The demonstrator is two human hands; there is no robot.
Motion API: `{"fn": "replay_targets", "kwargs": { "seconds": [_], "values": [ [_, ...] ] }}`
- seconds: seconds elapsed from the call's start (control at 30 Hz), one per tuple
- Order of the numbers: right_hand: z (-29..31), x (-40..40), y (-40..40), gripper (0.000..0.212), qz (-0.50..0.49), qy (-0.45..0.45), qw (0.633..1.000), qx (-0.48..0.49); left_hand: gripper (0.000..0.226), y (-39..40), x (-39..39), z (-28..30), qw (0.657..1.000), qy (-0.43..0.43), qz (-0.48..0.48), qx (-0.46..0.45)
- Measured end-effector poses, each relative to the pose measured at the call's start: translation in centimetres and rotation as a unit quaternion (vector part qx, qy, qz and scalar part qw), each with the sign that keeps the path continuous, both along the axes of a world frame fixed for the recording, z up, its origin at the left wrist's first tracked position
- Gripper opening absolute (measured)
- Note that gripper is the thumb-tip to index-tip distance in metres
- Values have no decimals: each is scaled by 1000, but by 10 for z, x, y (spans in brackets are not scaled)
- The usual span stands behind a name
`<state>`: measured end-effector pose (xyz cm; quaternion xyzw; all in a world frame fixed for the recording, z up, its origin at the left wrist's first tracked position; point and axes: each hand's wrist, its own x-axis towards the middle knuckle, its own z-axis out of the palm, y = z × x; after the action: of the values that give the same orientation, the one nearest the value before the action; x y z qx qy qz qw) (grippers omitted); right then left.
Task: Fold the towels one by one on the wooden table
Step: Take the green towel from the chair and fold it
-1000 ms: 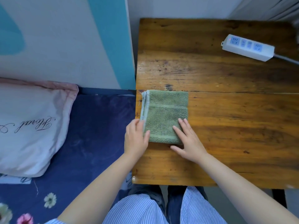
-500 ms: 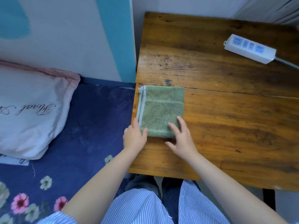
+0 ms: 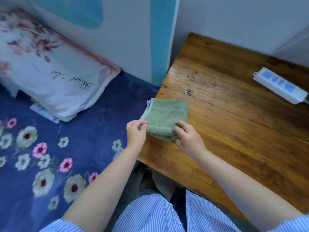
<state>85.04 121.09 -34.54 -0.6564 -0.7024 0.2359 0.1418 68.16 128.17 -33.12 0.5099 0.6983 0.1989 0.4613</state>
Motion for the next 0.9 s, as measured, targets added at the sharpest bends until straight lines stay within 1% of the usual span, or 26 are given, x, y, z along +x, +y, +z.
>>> {"fn": "replay_targets", "kwargs": {
  "seconds": [0.07,0.1,0.17,0.23,0.3,0.37,0.4,0.43,0.5,0.6,0.73,0.83,0.9],
  "values": [
    [22,-5,11,32,46,33,998,38,16,-15,-17,16,999,-13,34,30],
    [31,-8,19,31,57,46,996,41,18,-19,-24,22,998,-10,41,39],
    [52,-23,31,31,97,69,992,37,29,-37,-46,36,997,6,52,55],
    [67,-43,38,32,131,63,989,37,41,-54,-68,48,996,37,41,75],
    [78,-67,40,36,182,49,981,38,45,-73,-91,58,990,86,67,88],
    [87,-103,36,40,257,34,966,21,43,-95,-120,74,977,132,139,92],
    [89,-117,34,43,275,31,961,18,41,-101,-130,80,971,144,167,89],
    [93,-143,29,45,308,28,951,14,39,-116,-151,90,963,154,205,85],
    [102,-192,15,47,340,39,939,33,36,-143,-189,104,949,169,250,88],
    [116,-272,-17,40,371,53,927,34,35,-196,-253,122,929,185,310,84],
    [130,-371,-62,37,428,27,903,33,32,-271,-333,137,905,237,348,60],
    [142,-431,-92,42,454,14,890,34,25,-316,-385,144,896,263,355,41],
    [148,-470,-111,43,482,6,875,41,26,-343,-420,149,892,281,353,31]
  ]
}}
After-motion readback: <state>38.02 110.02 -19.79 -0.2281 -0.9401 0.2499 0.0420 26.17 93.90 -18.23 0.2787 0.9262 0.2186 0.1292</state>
